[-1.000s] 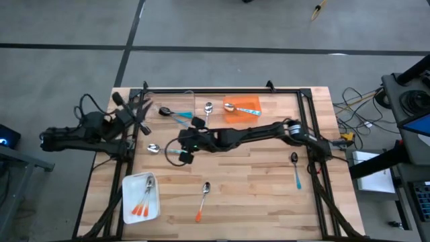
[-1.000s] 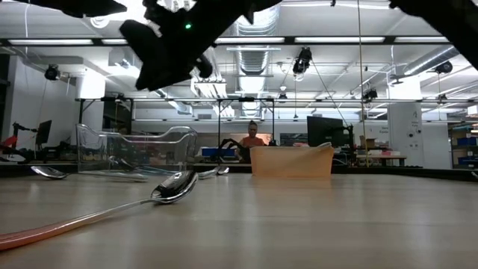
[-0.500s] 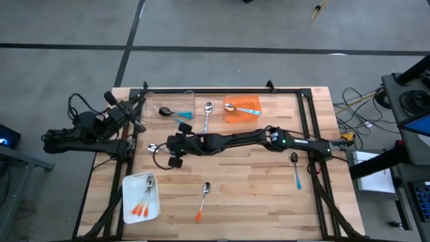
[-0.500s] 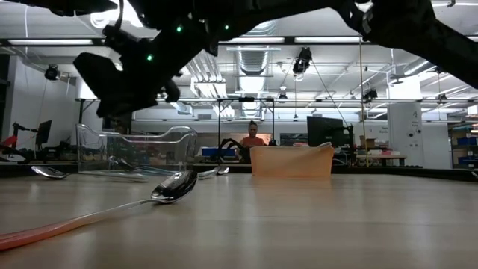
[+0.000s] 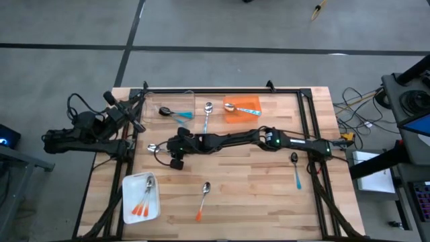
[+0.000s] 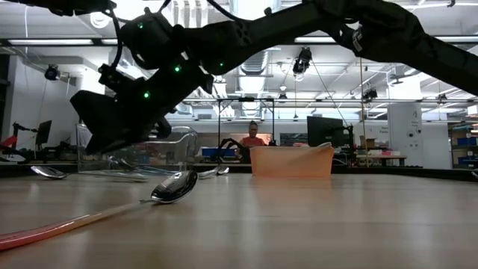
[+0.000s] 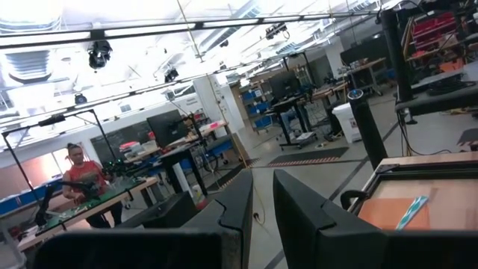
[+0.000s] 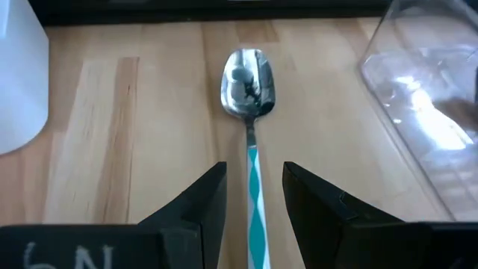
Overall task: Sort silverware by color (type)
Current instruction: Put the light blue spoon into the orange bin
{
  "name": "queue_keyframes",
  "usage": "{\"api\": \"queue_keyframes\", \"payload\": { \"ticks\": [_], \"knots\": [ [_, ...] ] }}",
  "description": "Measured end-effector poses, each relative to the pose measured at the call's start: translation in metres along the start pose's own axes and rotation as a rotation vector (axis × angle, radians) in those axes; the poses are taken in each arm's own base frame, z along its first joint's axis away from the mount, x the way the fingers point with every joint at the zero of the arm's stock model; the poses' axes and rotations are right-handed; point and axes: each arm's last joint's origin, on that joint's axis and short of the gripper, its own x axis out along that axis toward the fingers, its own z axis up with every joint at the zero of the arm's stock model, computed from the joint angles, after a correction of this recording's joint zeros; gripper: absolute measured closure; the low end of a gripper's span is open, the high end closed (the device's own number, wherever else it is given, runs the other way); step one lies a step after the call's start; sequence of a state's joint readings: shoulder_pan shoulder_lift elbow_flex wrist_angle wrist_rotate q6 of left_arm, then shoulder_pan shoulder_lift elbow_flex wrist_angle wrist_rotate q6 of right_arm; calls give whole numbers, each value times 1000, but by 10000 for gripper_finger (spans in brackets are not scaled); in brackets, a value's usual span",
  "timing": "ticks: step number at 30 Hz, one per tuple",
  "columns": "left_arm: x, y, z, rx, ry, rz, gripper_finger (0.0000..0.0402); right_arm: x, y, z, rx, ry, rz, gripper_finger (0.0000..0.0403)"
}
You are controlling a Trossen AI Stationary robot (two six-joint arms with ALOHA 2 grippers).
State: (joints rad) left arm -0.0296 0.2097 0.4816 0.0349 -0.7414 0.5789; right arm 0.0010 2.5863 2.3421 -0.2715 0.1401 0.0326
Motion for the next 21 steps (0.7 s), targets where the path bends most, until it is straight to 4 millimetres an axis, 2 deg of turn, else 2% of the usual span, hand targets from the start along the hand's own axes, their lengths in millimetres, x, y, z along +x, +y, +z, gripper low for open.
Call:
{"api": "queue_keyframes", "payload": {
  "ticks": [7,13,21],
  "knots": [
    [0,0,0,4,0,0,365,11,-1,-15,29,38,-14,245],
    [0,0,0,5,0,0,365,15,-8,-20,12,49,-57,212],
    [0,0,0,8,0,-1,365,20,-13,-32,24,80,-54,218]
  ]
}}
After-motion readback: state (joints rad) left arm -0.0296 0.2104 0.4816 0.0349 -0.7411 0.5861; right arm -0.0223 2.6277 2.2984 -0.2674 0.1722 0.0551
